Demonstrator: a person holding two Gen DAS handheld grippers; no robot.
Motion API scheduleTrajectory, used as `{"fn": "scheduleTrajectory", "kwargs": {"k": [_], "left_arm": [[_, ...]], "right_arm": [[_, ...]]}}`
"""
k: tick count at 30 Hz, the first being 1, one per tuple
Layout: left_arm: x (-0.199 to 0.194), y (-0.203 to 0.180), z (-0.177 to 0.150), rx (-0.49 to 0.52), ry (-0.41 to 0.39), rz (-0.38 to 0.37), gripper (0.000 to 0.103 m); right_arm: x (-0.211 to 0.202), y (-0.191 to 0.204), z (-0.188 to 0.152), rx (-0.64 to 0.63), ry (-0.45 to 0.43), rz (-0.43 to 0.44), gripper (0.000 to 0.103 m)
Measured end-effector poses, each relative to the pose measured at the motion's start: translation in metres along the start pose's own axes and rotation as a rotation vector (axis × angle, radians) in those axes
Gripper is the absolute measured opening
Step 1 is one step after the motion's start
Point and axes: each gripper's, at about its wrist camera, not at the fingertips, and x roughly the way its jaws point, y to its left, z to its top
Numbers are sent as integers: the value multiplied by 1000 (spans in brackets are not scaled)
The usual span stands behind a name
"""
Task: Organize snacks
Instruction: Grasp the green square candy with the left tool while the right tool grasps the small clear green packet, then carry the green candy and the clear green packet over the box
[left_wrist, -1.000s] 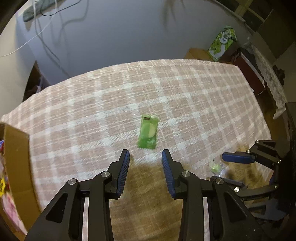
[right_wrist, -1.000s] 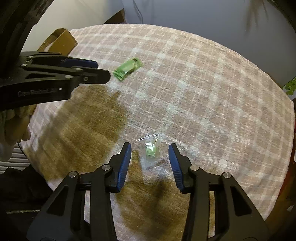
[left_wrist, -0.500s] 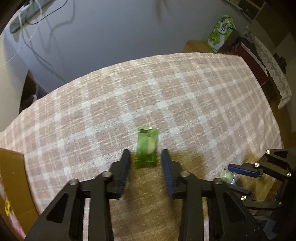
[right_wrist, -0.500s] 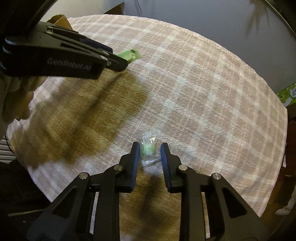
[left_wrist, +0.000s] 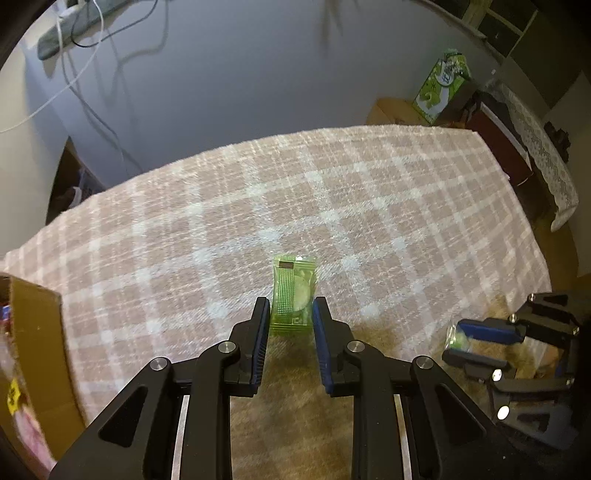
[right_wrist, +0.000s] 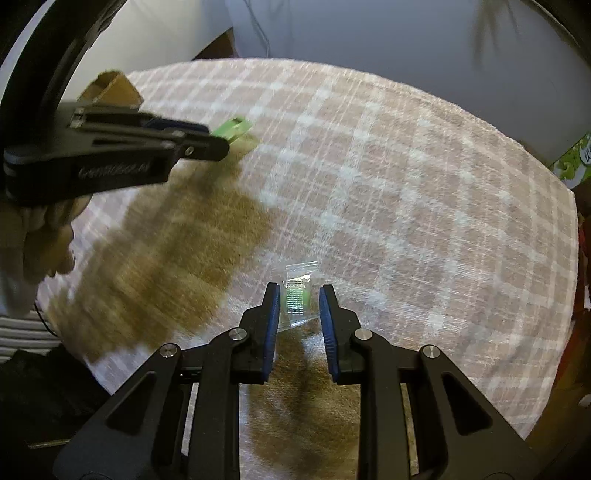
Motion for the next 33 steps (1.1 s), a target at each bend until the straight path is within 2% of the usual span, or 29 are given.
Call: {"fn": "scheduleTrajectory", "kwargs": {"k": [5, 11, 15, 24, 33], "left_arm": [[-23, 10, -7, -33, -37, 1, 22], [-56, 26, -18, -65, -92, 25, 22], [-75, 44, -25, -121, -126, 39, 22], [-115, 93, -63, -244, -174, 118, 22], [-137, 131, -104, -368, -193, 177, 22]], "right_arm": [[-21, 1, 6, 4, -43, 9, 23], [-47, 20, 22, -27, -97, 24, 23], [-61, 38, 36, -74, -129, 38, 23], [-64, 104, 77, -216, -172, 88, 23], [-54, 170, 107, -355, -176, 144, 23]]}}
